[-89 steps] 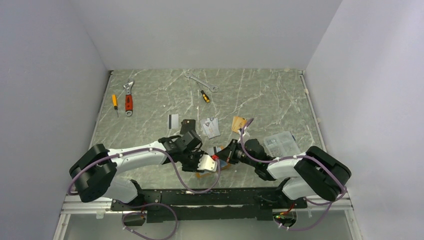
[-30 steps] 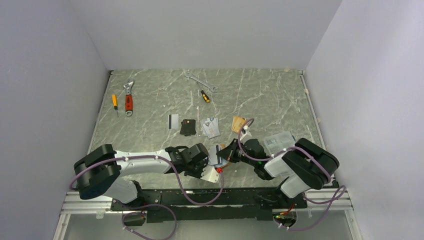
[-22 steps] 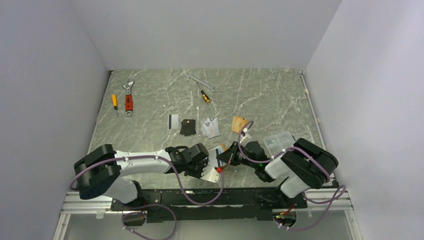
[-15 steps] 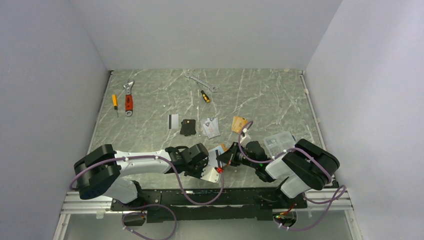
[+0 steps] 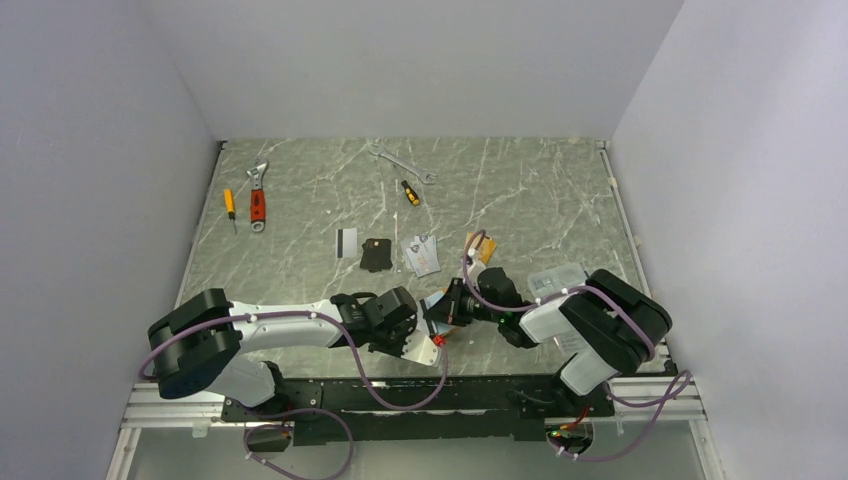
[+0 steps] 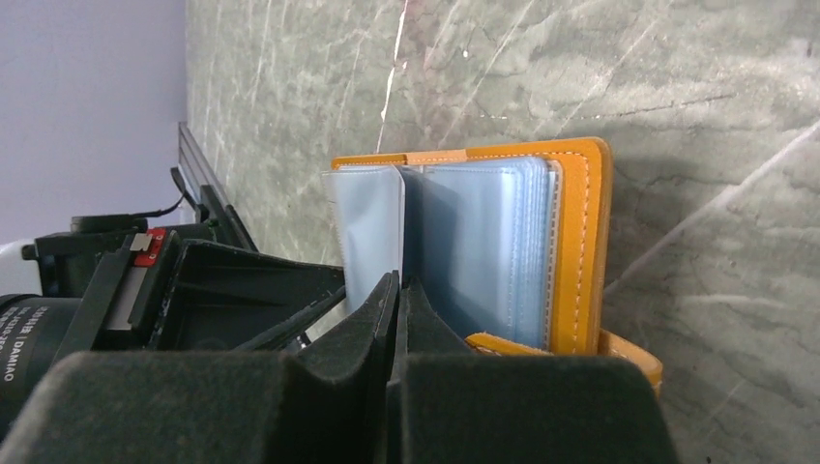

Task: Put the credit cards into the card holder
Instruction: Insert the credit card into the card holder.

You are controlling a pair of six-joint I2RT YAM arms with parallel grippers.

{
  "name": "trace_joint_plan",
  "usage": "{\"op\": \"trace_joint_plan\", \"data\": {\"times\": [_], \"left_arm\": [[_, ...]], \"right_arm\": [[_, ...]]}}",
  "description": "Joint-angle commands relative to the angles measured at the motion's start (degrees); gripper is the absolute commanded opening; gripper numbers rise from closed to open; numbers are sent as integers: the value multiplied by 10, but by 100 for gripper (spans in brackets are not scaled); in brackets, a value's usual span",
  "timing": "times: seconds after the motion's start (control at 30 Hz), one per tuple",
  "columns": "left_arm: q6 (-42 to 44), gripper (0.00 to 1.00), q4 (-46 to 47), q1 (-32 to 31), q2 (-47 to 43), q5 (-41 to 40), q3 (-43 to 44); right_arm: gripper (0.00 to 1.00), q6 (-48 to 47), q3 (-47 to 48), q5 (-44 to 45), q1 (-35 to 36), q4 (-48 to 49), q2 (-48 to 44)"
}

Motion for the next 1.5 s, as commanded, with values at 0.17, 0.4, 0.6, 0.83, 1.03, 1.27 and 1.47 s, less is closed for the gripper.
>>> {"op": "trace_joint_plan", "data": {"times": [0.17,0.4,0.6,0.83,1.03,1.27,1.47], "left_arm": [[-11,3,-20,-2,9,-5,-9],[-10,2,-19,-2,9,-6,-11],[-11,1,-20,-2,12,-3,-6],[-11,0,-23,-2,11,-4,-3],[-12,0,-21,-2,11,-6,-3],[-10,0,-21,-2,8,-6,-6],[-9,0,-17,4,-1,-9,-11]], "right_arm": [[0,-79,57,-25,-5,-161,28],[0,-97,57,8,-4,-253,-30],[0,-97,61,7,-5,-287,-47],[0,-97,83,-9,3,-262,-4],[16,-89,99,23,21,-283,-9],[43,-98,130,122,62,-384,-38],[60,-110,142,194,82,-444,-92]]}}
